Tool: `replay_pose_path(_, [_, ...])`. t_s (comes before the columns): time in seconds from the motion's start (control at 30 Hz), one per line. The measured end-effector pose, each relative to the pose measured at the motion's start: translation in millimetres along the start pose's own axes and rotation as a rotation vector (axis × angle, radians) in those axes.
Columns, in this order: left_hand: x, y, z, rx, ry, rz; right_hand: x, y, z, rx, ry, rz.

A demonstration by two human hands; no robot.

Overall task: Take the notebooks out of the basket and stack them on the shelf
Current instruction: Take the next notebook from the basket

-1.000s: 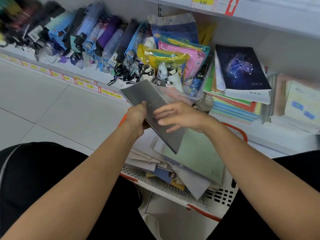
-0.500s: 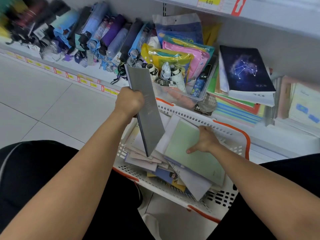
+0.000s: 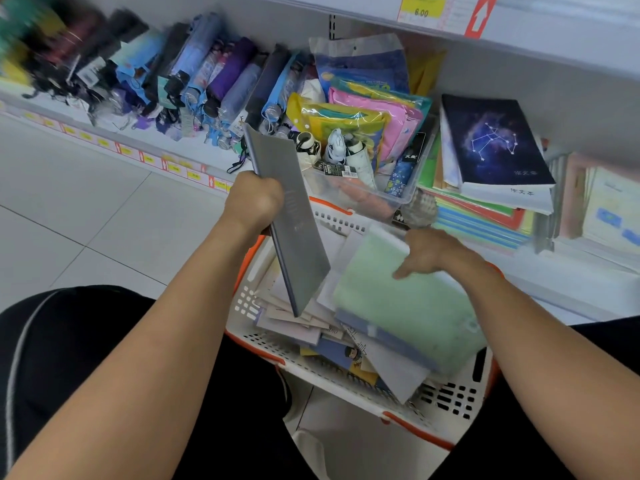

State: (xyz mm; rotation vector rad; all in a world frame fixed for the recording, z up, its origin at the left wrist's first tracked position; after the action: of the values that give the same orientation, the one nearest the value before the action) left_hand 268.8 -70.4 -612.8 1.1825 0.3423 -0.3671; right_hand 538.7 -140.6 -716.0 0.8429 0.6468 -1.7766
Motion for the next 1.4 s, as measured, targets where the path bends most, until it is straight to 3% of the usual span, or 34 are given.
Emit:
replay_pose_path(0.17, [5.2, 3.0, 1.0, 0.07, -0.045, -0.102, -72.3, -33.4, 38.4, -0.045, 0.357, -0.306])
replay_pose_path(0.37, [34.9, 6.4, 26.5, -0.057, -0.197, 0.156, -72.8, -103.0, 78.6, -0.293, 0.533, -0.369])
replay_pose_path(0.47, [43.3, 1.4, 32.2, -0.033, -0.226, 0.114, -58.0, -126.5, 84.7, -0.371, 0.482, -0.418])
replay_pose_path(0.67, [48.6, -0.1, 40.3, 0.024, -0.343, 0.097, -59.8, -113.4, 86.7, -0.31, 0.238, -0.827])
replay_pose_path(0.87, [40.0, -6.9, 21.7, 0.078, -0.186, 0.301, -66.7, -102.4, 90.9, -0.382, -0.036, -1.138])
replay_pose_path(0.9, [38.4, -7.4, 18.8, 0.08, -0.188, 0.362, -72.6, -91.8, 84.3, -0.356, 0.004, -1.124])
replay_pose_path(1.0, [37.9, -3.1, 18.0, 0.14, -0.281, 0.488, -97.8, -43.6, 62.2, -0.222, 0.405, -0.955])
replay_pose_path(1.03, [37.9, -0.4, 19.1, 0.172, -0.308, 0.522, -97.7, -30.7, 55.6, -0.223, 0.398, -1.002])
replay_pose_path(1.17, [34.3, 11.9, 28.9, 0.283, -0.305, 0.702, -67.1, -26.1, 49.9, -0.4, -0.021, -1.418])
replay_pose_path(1.27, [25.6, 17.3, 27.2, 0.298, -0.197, 0.754, -55.3, -38.9, 55.8, -0.471, 0.092, -1.563])
replay_pose_path(1.4, [29.3, 11.7, 17.3, 0.346, -0.178, 0.533, -34.1, -38.9, 40.5, -0.369, 0.203, -1.66])
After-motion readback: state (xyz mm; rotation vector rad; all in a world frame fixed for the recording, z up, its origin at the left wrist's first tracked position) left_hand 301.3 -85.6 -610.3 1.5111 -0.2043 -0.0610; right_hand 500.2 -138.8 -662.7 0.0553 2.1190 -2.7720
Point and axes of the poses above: each hand's wrist, its own z-axis away from the middle knuckle, its own x-axis out of the palm, y = z × x, the point moved 4 cm from there along -z, towards the middle knuckle, and after that the axes turned 5 degrees about x, right-handed, at the moved point
